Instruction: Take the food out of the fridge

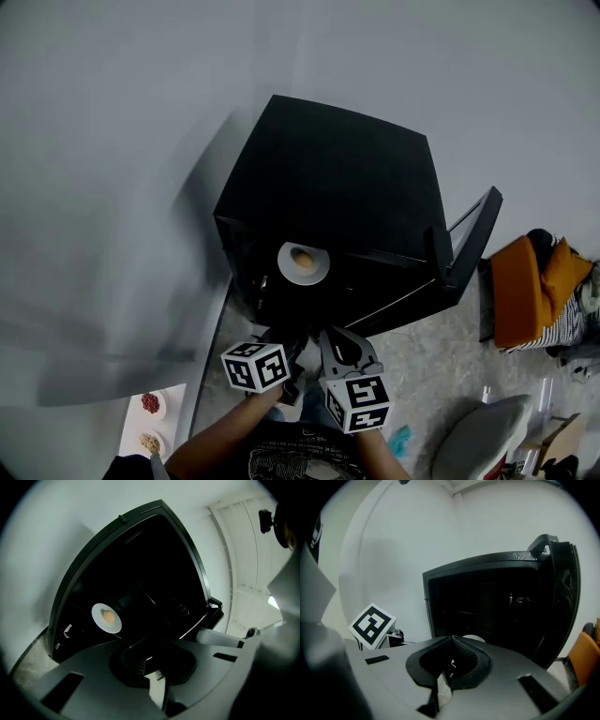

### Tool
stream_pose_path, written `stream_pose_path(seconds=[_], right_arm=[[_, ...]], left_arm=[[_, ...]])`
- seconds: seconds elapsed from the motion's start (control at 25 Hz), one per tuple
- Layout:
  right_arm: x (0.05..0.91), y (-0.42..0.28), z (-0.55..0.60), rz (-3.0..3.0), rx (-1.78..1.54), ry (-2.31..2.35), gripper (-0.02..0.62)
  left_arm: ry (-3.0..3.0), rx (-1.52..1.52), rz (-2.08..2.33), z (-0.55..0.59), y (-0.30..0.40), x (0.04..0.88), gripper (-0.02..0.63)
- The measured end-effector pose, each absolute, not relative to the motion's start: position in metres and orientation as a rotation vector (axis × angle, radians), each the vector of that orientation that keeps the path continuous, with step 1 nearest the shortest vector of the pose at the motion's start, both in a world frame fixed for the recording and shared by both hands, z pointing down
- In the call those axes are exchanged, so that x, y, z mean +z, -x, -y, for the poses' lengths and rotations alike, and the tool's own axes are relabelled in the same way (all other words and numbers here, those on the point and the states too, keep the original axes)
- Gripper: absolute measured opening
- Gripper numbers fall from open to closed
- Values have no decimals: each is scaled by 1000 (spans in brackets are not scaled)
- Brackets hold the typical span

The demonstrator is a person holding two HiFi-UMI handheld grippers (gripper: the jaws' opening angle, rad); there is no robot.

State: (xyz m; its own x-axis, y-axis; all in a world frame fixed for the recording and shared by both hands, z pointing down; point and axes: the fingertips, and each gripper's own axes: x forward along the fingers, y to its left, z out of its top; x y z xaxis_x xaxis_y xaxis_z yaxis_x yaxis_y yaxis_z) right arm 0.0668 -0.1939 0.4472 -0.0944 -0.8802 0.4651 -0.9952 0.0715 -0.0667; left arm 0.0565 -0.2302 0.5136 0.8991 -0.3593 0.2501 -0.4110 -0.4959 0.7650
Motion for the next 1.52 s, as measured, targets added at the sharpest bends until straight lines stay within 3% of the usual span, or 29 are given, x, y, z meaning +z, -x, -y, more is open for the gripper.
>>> stream_pose_path(seconds=[0.68,1.16,1.28,1.52], right_arm=[[464,-84,246,2153,510,-1671,20],[474,-109,255,2122,545,-1672,20],[474,-108,259,2121,540,-1660,20],[477,-111,258,2096,536,-1654,20]], left_arm=[[-1809,-251,581,302,-80,591,15],[-1696,-253,681,336,-84,650,18],[-1666,-267,671,340,-86,657,95],[-1614,-295,650,349,-93,666,135]])
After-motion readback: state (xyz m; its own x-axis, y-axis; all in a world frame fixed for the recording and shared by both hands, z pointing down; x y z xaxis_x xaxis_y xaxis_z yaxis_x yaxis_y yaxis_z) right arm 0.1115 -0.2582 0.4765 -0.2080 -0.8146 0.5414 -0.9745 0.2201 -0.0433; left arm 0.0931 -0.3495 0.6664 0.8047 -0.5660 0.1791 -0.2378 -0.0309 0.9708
